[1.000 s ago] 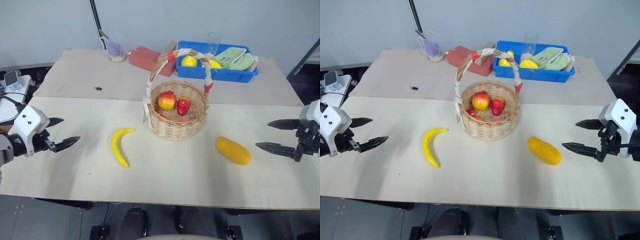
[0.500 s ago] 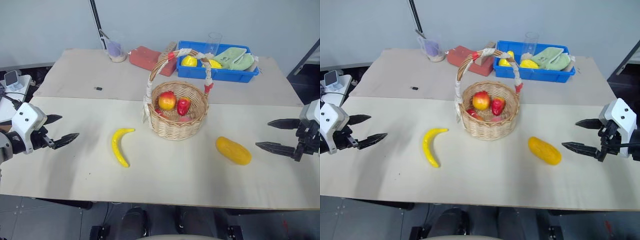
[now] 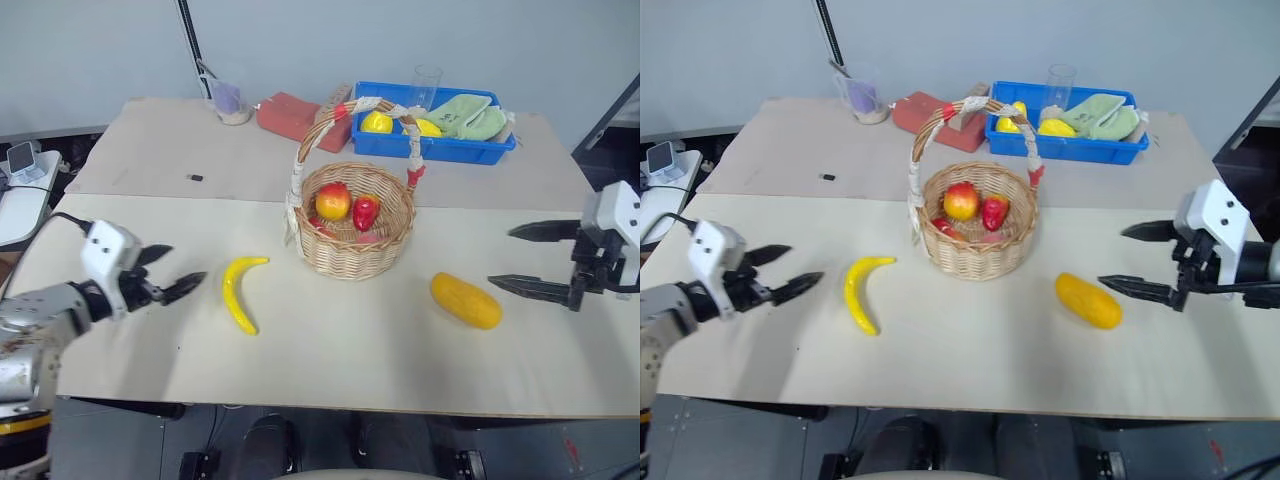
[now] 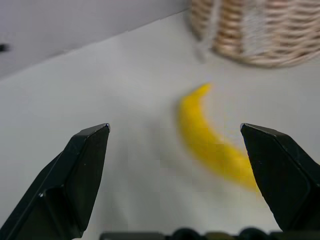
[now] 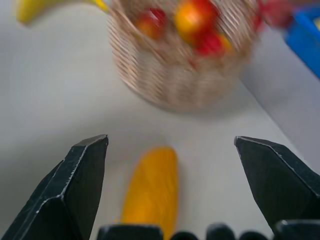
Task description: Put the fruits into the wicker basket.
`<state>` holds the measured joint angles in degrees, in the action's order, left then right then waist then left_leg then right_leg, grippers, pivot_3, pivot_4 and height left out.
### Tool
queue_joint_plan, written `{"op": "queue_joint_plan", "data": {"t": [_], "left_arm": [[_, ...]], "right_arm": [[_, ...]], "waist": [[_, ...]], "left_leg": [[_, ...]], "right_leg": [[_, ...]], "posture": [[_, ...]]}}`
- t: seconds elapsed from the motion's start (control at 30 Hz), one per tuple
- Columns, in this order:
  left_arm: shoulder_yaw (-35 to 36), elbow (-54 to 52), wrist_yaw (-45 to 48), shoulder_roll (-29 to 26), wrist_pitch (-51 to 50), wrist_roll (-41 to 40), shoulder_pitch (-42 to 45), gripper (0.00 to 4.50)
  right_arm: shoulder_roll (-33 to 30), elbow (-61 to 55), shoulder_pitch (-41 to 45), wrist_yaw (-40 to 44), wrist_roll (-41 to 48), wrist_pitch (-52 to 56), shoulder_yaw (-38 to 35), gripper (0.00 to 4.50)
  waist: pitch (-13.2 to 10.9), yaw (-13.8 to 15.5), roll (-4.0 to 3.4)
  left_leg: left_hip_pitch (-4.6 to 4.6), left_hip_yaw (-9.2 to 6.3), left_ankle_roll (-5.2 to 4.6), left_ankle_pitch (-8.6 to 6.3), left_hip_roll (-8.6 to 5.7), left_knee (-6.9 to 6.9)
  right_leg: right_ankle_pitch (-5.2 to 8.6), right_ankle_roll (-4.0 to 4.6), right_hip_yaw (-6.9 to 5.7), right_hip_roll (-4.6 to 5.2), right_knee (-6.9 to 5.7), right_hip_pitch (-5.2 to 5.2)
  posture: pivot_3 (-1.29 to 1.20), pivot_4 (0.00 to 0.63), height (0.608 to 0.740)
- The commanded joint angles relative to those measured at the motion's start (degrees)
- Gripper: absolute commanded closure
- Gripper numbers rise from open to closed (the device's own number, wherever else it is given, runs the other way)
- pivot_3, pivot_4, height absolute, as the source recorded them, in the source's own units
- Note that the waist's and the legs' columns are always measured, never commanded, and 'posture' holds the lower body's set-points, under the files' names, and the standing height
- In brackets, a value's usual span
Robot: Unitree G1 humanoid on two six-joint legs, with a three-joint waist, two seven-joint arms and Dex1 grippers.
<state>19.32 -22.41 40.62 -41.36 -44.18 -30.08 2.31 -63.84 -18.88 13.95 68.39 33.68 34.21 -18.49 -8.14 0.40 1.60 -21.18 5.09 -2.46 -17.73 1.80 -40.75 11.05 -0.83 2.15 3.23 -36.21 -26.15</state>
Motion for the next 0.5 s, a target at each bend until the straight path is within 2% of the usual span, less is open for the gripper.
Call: {"op": "queue_joint_plan", "data": {"t": [0.03, 0.23, 0.4, 0.5], "left_arm": [[-0.85, -7.96, -9.56, 4.39, -8.17, -2.35, -0.08, 0.0], [-2.75, -13.19, -22.26, 11.76, -19.5, -1.28, 0.65, 0.0], [-2.12, -13.31, -26.88, 15.69, -25.48, -2.28, 1.79, 0.0], [-4.27, -13.33, -28.19, 17.07, -27.42, -1.82, 1.64, 0.0]], "right_arm": [[1.01, -4.64, 5.65, -0.67, 6.3, 4.34, 2.75, 0.04], [4.23, -6.35, 17.79, 2.03, 11.31, 7.96, 11.9, 0.04], [6.47, -5.02, 24.14, 4.62, 10.66, 7.09, 17.22, 0.04], [7.78, -3.73, 26.12, 5.62, 9.42, 5.73, 18.84, 0.04]], "waist": [[0.0, 0.0, 0.0], [0.0, 0.01, 0.01], [0.0, 0.21, 0.01], [0.0, 0.27, 0.01]], "left_leg": [[0.01, -0.02, 0.0, 0.0, 0.0, 0.0], [0.01, -0.07, 0.0, 0.0, -0.05, -0.01], [0.0, -0.16, 0.0, 0.0, -0.07, 0.0], [-0.02, -0.18, 0.0, 0.0, -0.09, -0.02]], "right_leg": [[0.0, 0.01, 0.0, -0.01, 0.0, 0.01], [-0.02, 0.02, 0.04, -0.01, 0.0, 0.04], [-0.02, 0.04, -0.02, -0.02, 0.01, 0.04], [-0.02, 0.05, -0.03, 0.01, 0.01, 0.06]], "posture": [[0.0, 0.15, 0.692], [0.0, 0.15, 0.692], [0.0, 0.15, 0.692], [0.0, 0.15, 0.692]]}}
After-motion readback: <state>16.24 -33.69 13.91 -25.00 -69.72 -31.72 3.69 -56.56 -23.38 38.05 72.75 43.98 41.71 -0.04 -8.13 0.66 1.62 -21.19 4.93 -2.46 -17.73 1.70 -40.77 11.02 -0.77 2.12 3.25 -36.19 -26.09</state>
